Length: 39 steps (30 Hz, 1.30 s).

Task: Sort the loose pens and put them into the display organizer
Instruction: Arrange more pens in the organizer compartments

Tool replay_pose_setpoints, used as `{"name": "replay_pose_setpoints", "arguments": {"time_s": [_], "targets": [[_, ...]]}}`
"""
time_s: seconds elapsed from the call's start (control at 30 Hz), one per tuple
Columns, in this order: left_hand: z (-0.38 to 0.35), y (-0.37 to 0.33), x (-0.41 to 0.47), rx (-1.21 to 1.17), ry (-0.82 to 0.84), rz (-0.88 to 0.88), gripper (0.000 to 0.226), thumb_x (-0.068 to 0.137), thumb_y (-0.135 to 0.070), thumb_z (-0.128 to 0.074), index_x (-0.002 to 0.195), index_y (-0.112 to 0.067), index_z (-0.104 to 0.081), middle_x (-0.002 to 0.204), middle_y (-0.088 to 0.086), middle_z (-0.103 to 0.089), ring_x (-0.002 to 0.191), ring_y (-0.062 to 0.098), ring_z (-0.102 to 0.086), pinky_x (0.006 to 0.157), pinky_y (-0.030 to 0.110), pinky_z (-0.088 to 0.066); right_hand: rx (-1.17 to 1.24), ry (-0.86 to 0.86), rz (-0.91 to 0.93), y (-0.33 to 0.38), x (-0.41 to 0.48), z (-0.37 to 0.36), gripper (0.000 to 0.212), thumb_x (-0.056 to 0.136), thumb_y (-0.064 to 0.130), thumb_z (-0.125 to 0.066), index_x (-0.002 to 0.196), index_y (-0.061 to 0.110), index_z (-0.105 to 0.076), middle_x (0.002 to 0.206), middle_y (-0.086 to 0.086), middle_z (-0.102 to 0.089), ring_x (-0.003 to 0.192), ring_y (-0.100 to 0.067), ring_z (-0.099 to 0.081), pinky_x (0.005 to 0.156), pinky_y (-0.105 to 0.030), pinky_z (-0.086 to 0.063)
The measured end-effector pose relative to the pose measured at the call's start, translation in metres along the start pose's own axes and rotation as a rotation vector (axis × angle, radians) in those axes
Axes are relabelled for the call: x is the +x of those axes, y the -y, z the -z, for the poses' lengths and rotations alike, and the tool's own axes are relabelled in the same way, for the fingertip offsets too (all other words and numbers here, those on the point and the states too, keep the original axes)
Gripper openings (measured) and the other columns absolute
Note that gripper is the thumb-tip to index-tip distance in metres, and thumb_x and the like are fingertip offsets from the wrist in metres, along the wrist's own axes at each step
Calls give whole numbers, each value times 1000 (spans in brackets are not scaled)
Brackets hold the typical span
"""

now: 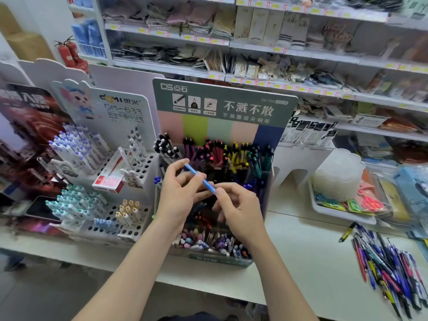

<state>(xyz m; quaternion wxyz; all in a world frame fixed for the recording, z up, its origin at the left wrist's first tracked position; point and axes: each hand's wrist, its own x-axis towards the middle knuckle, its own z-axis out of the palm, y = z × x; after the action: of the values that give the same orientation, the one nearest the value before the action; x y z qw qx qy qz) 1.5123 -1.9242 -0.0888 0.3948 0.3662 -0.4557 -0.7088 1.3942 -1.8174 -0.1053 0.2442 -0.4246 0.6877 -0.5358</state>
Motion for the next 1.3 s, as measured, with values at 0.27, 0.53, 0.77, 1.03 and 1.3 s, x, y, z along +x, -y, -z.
{"name": "replay_pose_setpoints", "arguments": {"time_s": [0.27,0.53,0.77,1.03,1.3], "targets": [[42,9,-7,482,70,-222,9,101,-24,-73,106,-30,-77,96,-3,-80,94,17,-77,86,48,-63,-123,84,46,-22,-11,-36,17,108,19,-60,120,30,-57,88,7,-74,72,-10,-68,67,-28,-55],[99,51,-5,924,-244,-78,16,99,-14,-57,102,-22,-70,96,-3,-71,94,22,-68,79,36,-52,-275,4,180,-44,-6,-89,14,98,5,-70,105,17,-67,97,5,-71,89,-7,-71,81,-29,-61],[116,72,-7,1049,86,-64,55,95,-8,-65,146,-25,-55,128,-3,-55,117,18,-62,107,42,-54,-439,1,211,-54,3,-102,25,100,10,-68,124,18,-67,111,3,-71,99,-11,-65,90,-30,-56],[115,78,8,1072,105,-122,70,87,-18,-83,146,-26,-47,129,-4,-52,106,20,-68,97,43,-60,-652,-174,105,-66,-11,-103,28,85,-1,-64,109,13,-69,101,-3,-67,94,-26,-62,74,-37,-55],[104,91,6,1208,250,-271,60,92,-16,-79,145,-30,-55,138,-6,-51,116,22,-63,97,41,-56,-620,47,-22,-88,-22,-99,56,85,4,-62,140,12,-57,122,-5,-65,114,-24,-54,103,-41,-49]]}}
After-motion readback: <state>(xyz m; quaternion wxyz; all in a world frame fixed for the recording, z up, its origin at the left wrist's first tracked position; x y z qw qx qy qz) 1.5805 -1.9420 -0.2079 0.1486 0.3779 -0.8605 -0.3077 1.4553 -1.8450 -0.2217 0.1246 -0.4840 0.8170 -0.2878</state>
